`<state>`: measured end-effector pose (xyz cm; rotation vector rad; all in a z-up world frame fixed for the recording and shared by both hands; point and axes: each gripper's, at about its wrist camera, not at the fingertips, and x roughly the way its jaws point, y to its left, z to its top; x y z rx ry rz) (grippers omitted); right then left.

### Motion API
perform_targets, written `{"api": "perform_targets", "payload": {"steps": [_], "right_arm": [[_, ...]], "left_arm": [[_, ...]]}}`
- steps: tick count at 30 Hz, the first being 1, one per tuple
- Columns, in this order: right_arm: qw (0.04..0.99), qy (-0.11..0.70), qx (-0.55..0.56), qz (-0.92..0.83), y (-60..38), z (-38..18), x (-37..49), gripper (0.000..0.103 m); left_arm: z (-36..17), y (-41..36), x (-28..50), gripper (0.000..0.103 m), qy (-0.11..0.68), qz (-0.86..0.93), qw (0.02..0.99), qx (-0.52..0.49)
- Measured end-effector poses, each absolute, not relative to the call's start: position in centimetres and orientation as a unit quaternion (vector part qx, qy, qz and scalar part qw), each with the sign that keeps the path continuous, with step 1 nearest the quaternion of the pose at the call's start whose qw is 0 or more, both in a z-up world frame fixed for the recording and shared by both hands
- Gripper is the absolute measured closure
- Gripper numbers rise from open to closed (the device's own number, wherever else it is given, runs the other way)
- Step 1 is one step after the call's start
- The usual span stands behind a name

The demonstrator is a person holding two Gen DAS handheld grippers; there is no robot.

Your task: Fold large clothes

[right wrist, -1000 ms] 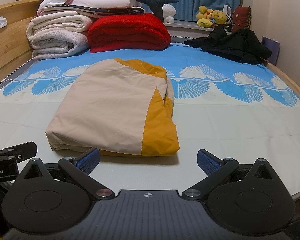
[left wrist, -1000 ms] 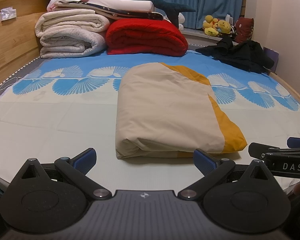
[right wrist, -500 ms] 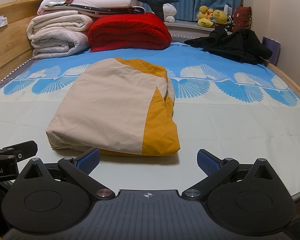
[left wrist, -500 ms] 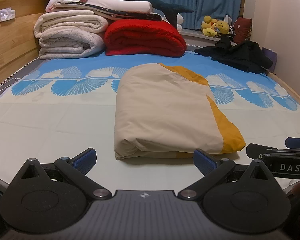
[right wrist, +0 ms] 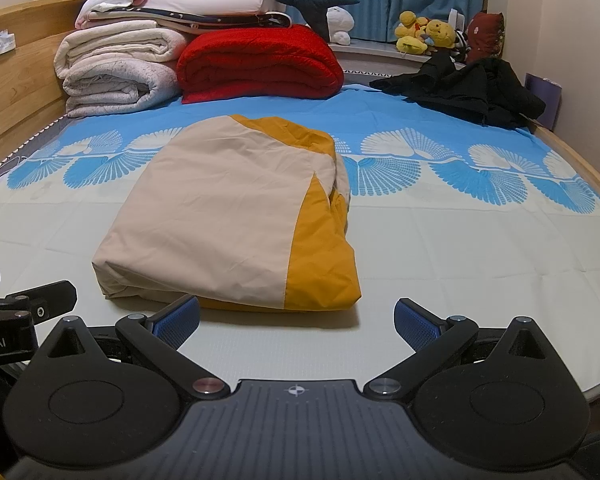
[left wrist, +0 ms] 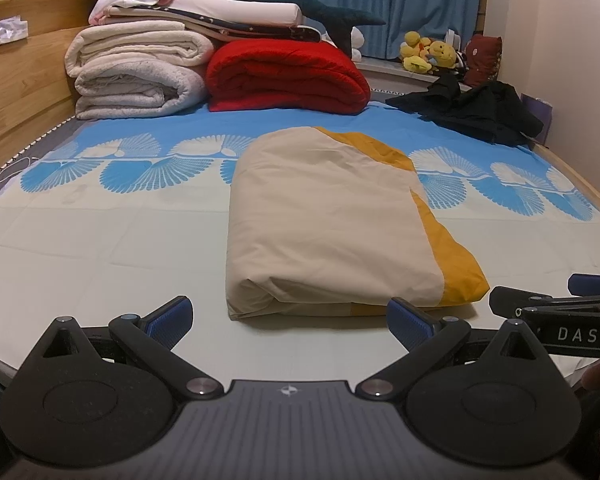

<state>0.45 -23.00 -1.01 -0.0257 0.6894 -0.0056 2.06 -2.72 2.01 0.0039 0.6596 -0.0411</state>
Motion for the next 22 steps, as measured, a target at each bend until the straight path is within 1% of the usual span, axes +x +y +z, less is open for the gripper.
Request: {"api": "perform_targets", "payload": {"steps": [22], "right_arm": [[0.939,0.343,-0.015,0.001,-23.07,-1.65,0.33,0.001]], "left_arm": [[1.64,-2.86,1.95,0.000,0.326,-0.023,0.945,0.001]]}}
